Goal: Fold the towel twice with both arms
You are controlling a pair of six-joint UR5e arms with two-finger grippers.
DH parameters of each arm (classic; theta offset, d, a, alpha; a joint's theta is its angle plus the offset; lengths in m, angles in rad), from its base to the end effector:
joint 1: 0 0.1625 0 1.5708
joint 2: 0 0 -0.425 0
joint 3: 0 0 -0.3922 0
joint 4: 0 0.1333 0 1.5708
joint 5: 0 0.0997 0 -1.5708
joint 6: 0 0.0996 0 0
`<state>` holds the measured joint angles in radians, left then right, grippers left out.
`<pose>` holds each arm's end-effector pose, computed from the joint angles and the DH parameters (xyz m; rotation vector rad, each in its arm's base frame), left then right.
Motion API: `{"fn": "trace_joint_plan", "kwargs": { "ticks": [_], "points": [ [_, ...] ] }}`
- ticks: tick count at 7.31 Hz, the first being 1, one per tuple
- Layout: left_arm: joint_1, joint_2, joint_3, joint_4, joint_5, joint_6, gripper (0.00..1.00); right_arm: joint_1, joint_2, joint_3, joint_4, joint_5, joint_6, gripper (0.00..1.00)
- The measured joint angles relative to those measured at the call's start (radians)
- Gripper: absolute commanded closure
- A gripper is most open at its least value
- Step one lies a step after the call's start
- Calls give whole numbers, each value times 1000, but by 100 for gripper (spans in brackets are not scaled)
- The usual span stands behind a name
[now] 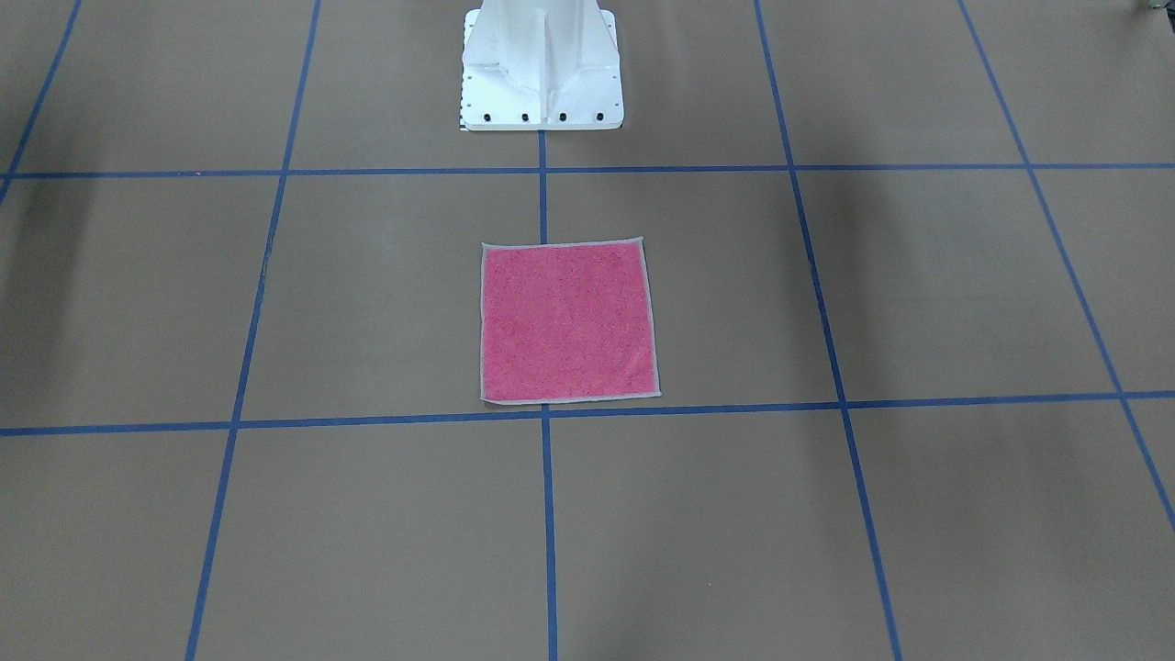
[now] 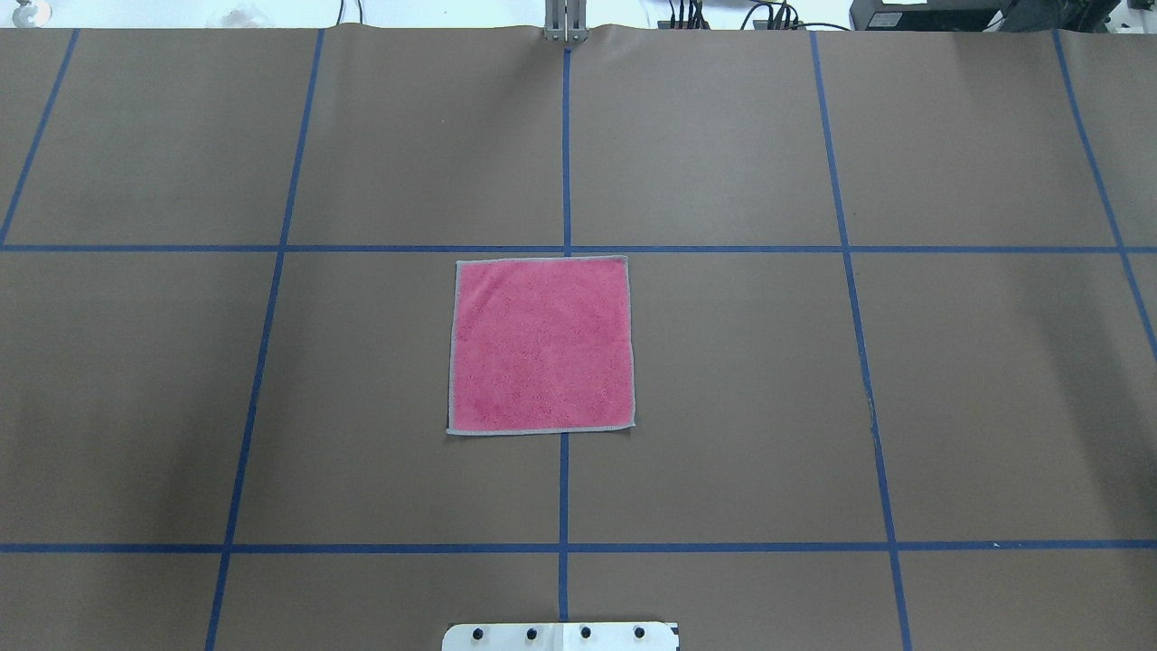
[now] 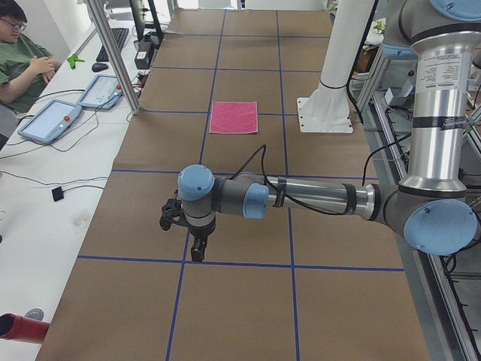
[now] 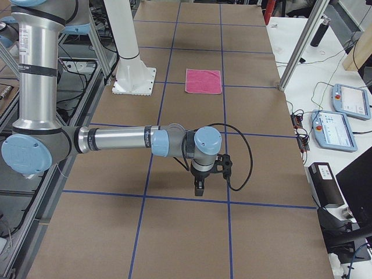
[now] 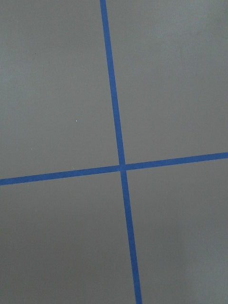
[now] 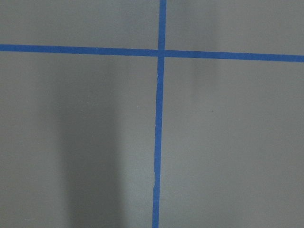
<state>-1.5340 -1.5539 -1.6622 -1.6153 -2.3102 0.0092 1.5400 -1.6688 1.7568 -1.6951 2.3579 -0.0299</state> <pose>-0.0481 -0.4938 0.6195 0.1034 0.7402 0.0878 0.0490 -0.4479 0.6249 -0.0348 -0.7871 -0.0432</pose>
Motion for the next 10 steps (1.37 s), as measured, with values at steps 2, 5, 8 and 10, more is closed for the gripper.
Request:
{"fn": "trace_joint_plan", "kwargs": {
  "ticks": [2, 5, 8, 10],
  "points": [
    [0, 1, 1, -1, -2, 0, 0, 0, 2, -3, 0, -2, 4, 0],
    [0, 1, -2, -4, -10, -4, 0, 0, 7, -3, 1, -2, 9, 0],
    [7, -94, -10, -13, -8, -16, 0, -6, 118, -19, -4, -7, 60, 0],
    [38, -203, -12, -23, -6, -66, 0, -77, 301, -100, -1, -17, 189, 0]
  ]
}}
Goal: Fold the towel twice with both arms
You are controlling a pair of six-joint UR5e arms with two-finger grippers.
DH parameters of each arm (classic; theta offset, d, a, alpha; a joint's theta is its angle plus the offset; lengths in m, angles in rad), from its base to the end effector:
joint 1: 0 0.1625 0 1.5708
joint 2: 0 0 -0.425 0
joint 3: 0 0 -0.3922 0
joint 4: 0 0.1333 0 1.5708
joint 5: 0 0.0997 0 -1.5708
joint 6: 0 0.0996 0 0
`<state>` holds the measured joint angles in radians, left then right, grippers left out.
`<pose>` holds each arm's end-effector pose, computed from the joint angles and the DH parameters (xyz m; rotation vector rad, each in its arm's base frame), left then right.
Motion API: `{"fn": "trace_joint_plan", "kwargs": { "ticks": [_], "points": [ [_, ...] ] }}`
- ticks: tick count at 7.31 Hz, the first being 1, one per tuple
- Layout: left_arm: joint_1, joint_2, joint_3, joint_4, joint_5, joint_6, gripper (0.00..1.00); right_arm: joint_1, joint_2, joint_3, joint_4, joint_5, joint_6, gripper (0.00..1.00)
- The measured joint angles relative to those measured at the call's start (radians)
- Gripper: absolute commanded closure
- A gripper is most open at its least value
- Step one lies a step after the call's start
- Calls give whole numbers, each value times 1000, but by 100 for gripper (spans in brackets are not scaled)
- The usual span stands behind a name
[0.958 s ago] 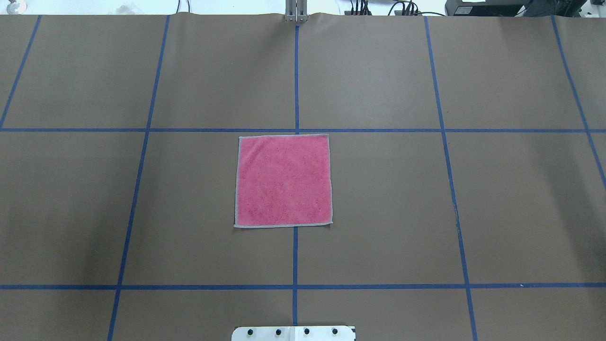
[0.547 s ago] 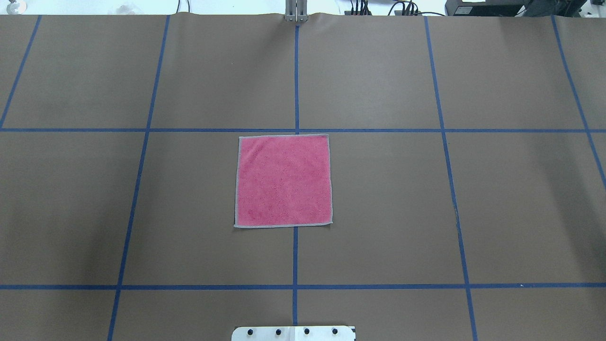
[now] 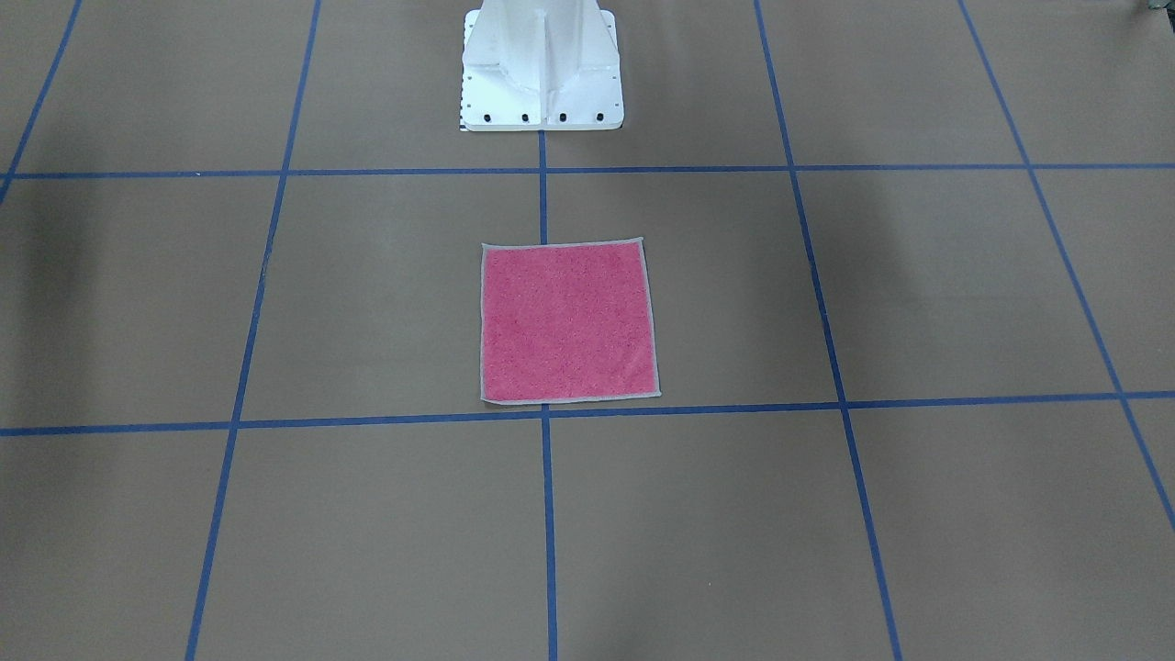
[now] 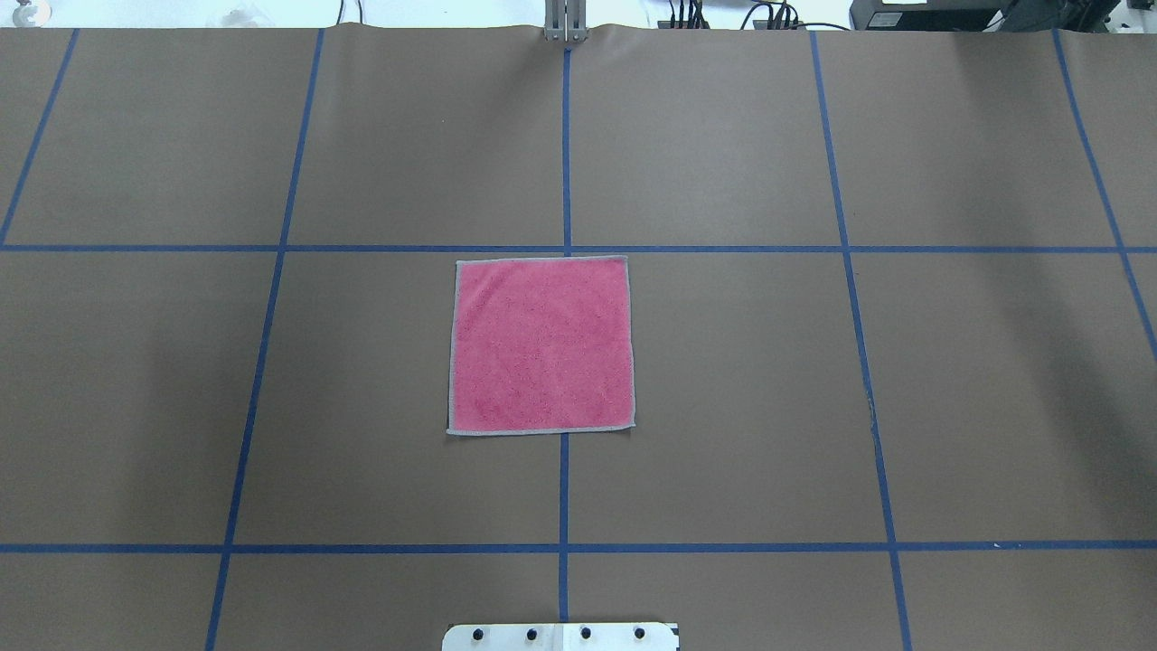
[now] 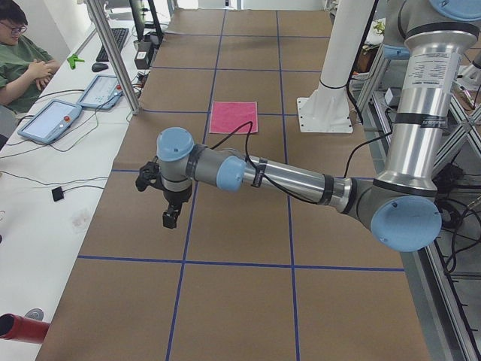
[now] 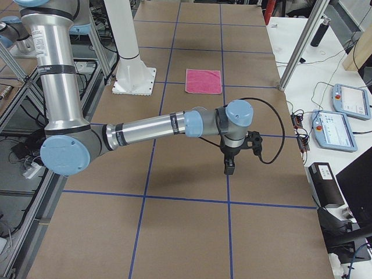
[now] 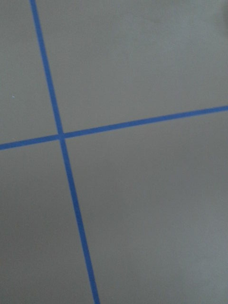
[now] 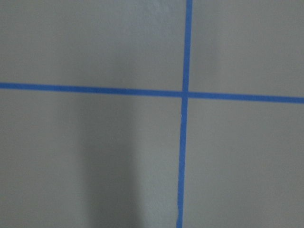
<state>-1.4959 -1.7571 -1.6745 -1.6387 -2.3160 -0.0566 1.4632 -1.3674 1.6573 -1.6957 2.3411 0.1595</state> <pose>-0.0227 -0.5769 0.5016 0.2920 0.7581 0.1506 0.0022 -0.5753 0.5208 0.0530 -0.7824 -0.0143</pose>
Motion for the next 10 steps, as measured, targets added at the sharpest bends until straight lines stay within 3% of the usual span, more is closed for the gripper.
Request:
{"fn": "trace_joint_plan", "kwargs": {
  "ticks": [2, 4, 5, 7, 10],
  "points": [
    [124, -99, -15, -14, -4, -216, 0, -114, 150, -98, 59, 10, 94, 0],
    [331, -187, -33, -89, -2, -641, 0, -206, 161, -133, 276, 16, 236, 0],
    [434, -214, -34, -194, 22, -883, 0, -244, 159, -129, 357, 15, 349, 0],
    [634, -225, -35, -392, 173, -1264, 0, -319, 155, -76, 485, 13, 655, 0],
    [900, -229, -63, -476, 434, -1566, 0, -473, 122, 72, 571, 1, 963, 0]
  ]
}}
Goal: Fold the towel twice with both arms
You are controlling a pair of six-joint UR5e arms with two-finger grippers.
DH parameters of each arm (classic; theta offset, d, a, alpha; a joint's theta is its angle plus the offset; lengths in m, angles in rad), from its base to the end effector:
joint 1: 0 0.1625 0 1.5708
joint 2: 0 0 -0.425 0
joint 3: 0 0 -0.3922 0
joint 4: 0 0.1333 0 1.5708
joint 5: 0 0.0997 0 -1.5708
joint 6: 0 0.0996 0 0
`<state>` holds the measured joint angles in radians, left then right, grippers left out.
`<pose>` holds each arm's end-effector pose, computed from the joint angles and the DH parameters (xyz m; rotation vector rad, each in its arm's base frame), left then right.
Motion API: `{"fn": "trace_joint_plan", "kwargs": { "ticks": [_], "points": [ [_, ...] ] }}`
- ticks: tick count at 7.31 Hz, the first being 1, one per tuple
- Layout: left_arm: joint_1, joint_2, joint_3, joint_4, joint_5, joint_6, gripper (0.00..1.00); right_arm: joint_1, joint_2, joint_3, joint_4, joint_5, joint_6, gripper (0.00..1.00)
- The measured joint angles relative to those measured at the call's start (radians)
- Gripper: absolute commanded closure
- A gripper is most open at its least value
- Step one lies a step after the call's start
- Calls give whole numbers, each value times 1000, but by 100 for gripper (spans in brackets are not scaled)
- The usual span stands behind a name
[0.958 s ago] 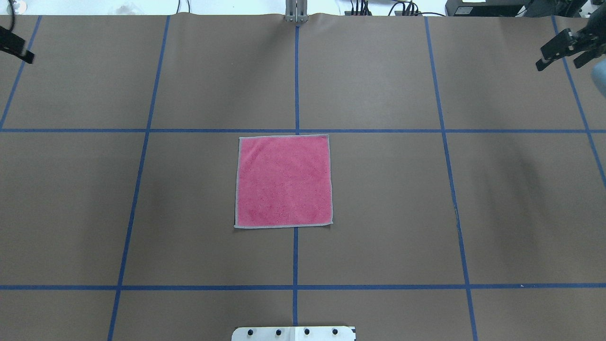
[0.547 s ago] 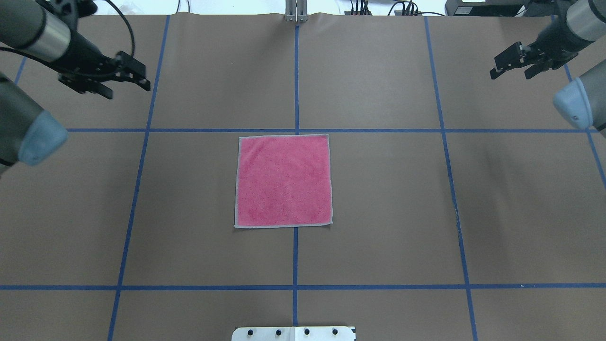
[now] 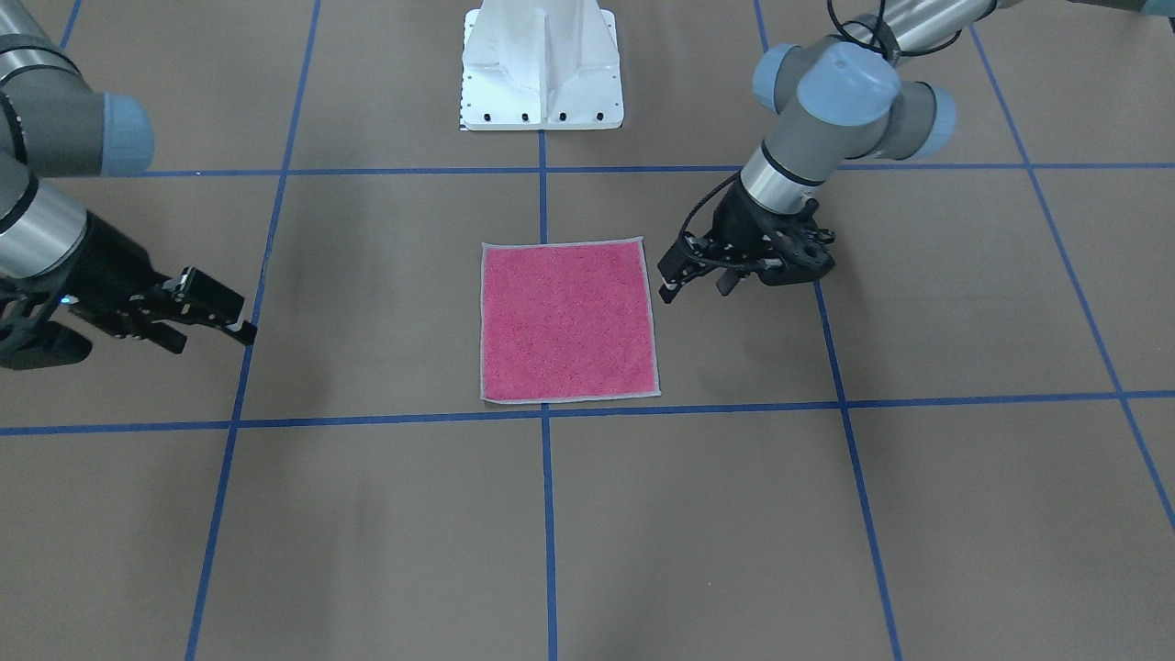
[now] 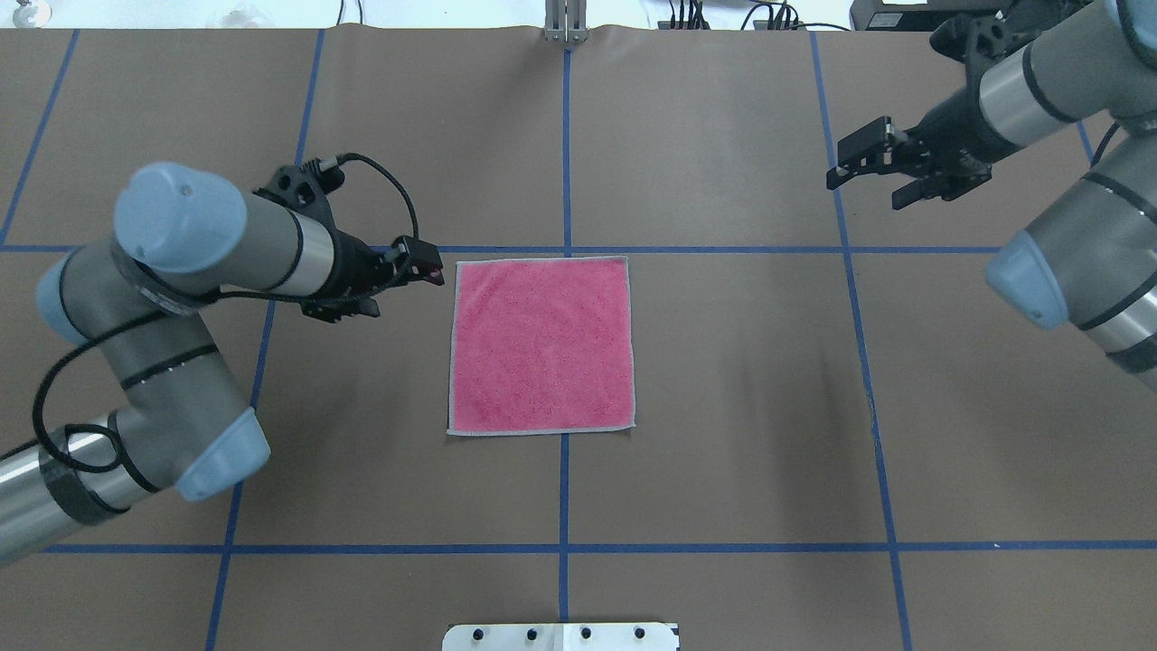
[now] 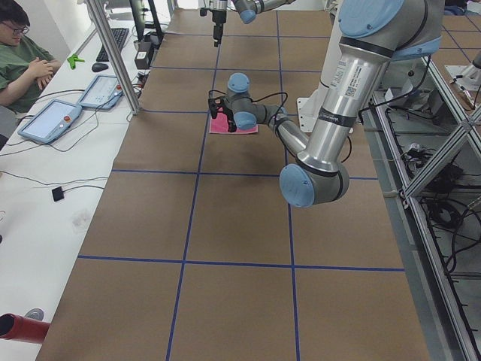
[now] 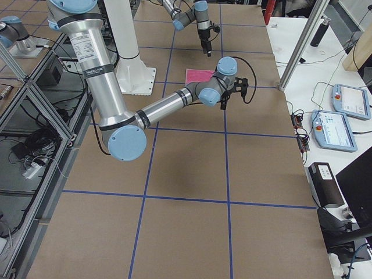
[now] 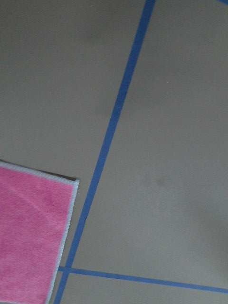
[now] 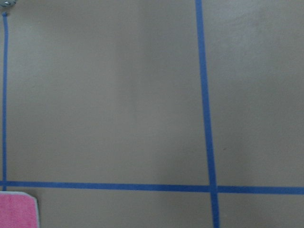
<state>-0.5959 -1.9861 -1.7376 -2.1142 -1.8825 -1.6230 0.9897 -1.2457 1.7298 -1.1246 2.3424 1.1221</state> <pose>0.4617 -0.4373 0.2866 0.0321 1.1568 -0.3996 -0.2758 -0.5363 0.3454 0.0438 -1.1281 0.1238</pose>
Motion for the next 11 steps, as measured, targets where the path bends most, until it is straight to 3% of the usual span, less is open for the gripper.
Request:
{"fn": "trace_joint_plan", "kwargs": {
  "ticks": [2, 4, 11],
  "points": [
    [112, 0, -15, -5, 74, -72, 0, -85, -3, 34, 4, -41, 48, 0],
    [162, 3, -11, -5, 86, -86, 3, -125, -2, 42, 6, -74, 69, 0],
    [189, 0, 25, -3, 85, -86, 17, -140, -3, 53, 6, -77, 71, 0]
  ]
}}
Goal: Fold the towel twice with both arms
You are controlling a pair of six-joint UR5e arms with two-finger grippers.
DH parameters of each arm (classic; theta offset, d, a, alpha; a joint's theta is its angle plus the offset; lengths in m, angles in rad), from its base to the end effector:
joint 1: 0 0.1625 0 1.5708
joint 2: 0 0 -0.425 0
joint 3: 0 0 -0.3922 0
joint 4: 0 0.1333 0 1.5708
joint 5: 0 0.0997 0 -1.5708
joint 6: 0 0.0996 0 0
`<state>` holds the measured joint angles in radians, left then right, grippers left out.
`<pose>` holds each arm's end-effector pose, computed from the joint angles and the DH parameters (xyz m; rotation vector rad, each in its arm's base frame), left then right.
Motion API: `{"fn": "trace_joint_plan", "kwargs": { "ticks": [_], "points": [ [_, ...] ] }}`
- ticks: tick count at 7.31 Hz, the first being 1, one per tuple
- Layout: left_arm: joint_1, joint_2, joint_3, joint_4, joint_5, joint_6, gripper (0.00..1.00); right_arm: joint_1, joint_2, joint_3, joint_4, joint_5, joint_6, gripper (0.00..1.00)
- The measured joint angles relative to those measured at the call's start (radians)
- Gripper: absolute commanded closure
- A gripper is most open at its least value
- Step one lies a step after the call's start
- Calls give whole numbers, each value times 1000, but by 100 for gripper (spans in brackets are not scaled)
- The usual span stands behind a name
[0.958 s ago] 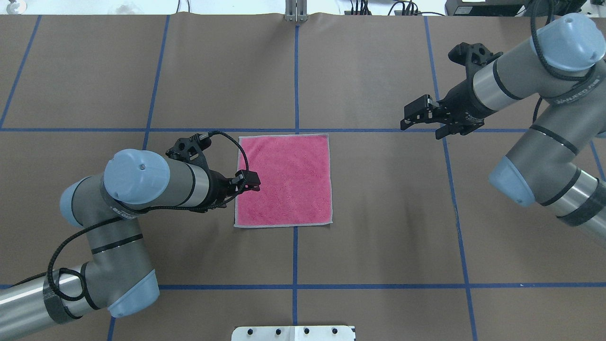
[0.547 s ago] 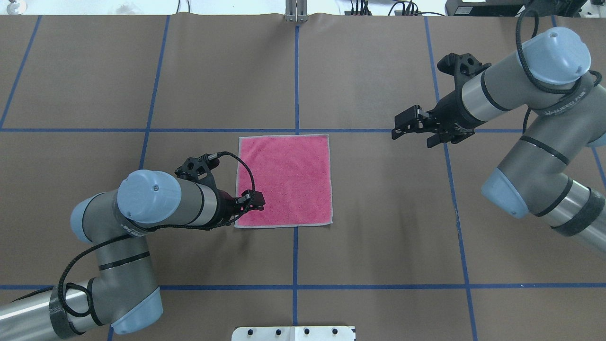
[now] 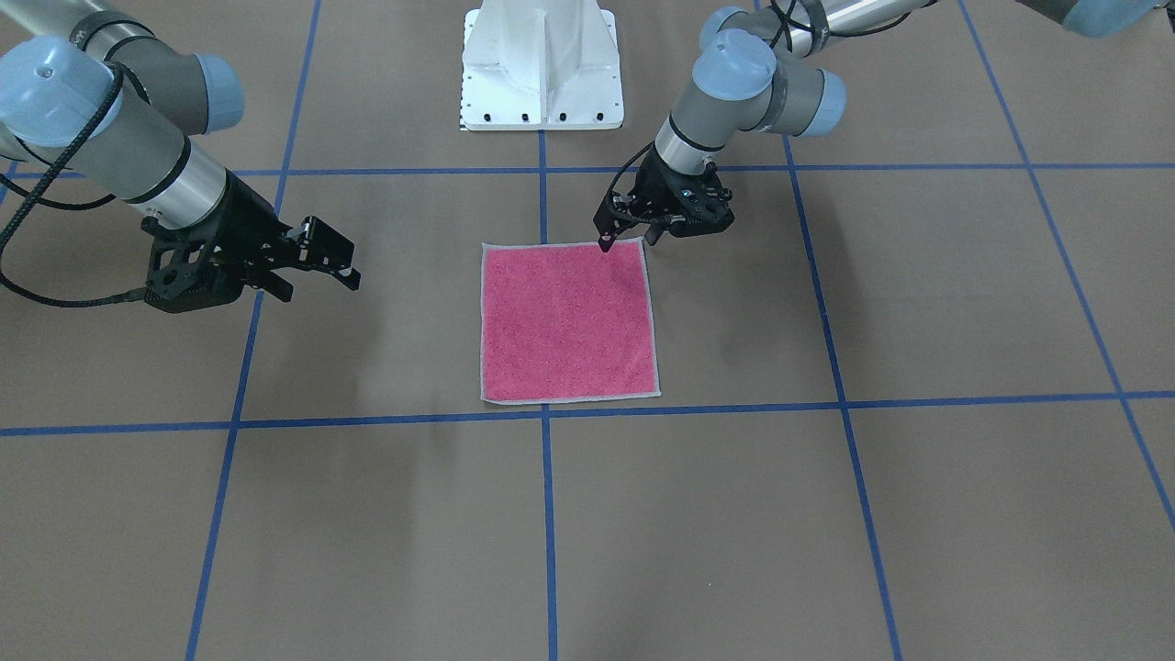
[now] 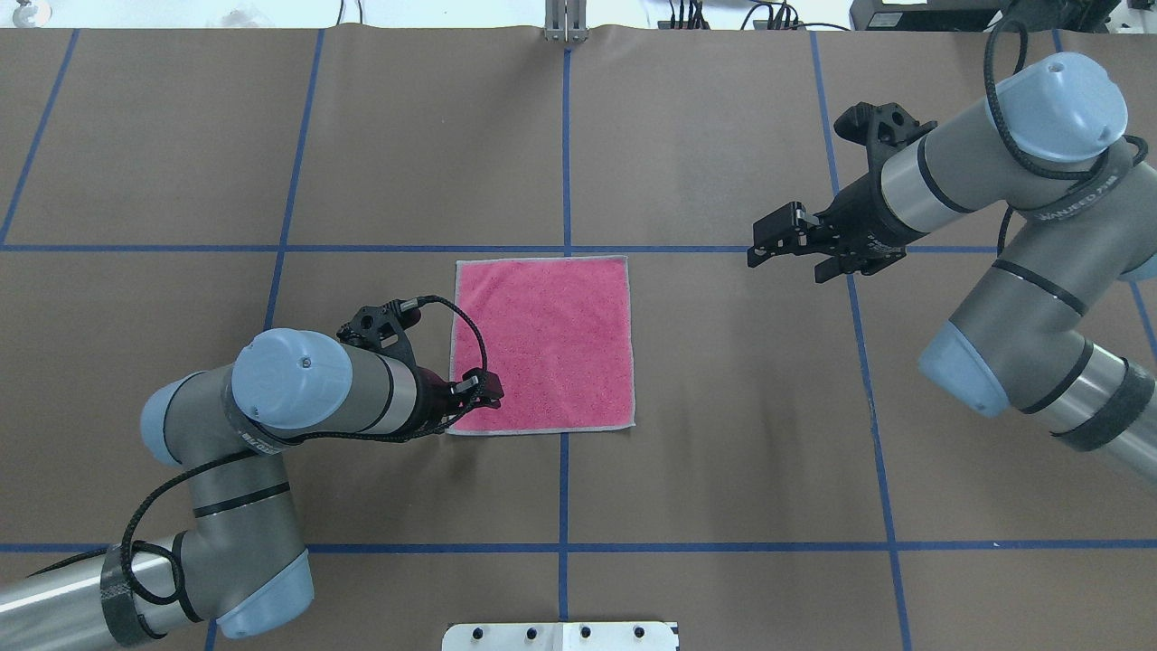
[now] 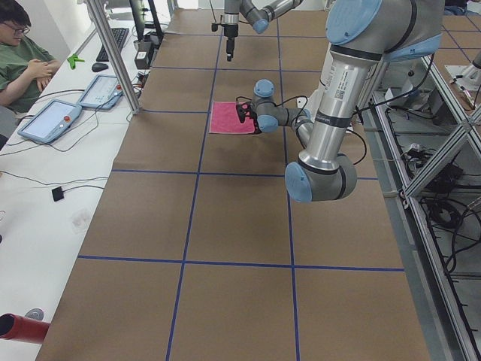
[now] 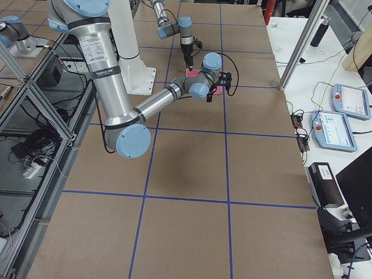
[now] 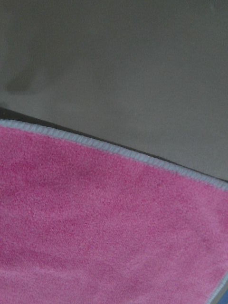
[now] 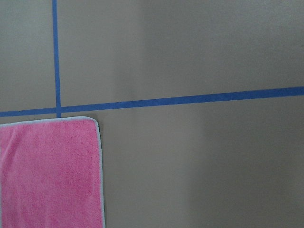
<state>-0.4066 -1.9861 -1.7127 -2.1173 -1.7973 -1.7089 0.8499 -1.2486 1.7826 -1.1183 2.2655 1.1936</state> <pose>0.5402 -0.3534 0.2987 -0.0544 1.1222 -0.3617 -0.3378 -0.4899 0.3251 0.0236 -1.1333 0.0786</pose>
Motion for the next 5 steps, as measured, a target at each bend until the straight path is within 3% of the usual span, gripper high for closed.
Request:
{"fn": "trace_joint_plan", "kwargs": {
  "ticks": [5],
  "points": [
    [0, -1, 11, -3, -1, 0, 27, 0, -1, -2, 0, 7, 0, 0]
  ]
}}
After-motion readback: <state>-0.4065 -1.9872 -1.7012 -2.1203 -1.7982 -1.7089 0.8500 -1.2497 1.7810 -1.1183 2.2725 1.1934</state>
